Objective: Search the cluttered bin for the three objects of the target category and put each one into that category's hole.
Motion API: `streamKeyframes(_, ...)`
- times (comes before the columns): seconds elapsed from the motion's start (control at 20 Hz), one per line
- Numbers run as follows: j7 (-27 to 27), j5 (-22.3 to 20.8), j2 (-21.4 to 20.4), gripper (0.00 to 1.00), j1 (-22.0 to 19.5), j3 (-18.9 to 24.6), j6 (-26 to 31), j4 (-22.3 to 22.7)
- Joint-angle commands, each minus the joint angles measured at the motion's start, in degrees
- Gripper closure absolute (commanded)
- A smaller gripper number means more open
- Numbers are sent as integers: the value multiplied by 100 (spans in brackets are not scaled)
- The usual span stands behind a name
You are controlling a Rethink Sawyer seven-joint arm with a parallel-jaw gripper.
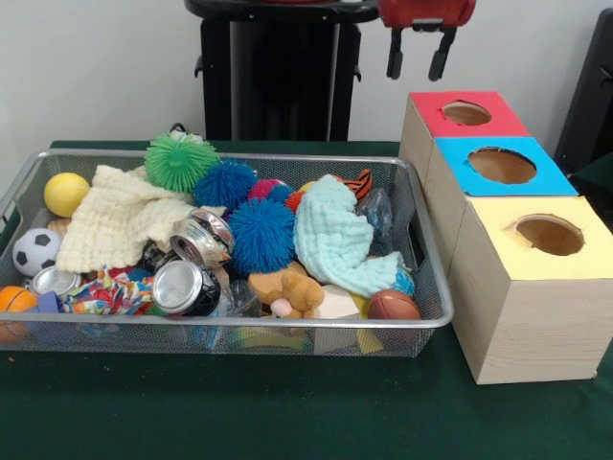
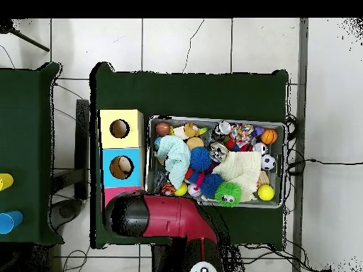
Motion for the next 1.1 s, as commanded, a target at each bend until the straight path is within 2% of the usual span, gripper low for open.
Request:
streamKeyframes(0.05,469,-349,637,0,-267,240,-541,-524)
streamKeyframes(0.4,381,-486,966,0,-434,266,-761,-796)
streamKeyframes(0.85,434,-639,1159,0,-555,253,-1209,-789)
streamKeyframes(1.1,716,-653,1453,0,-514,233,-1930,-723)
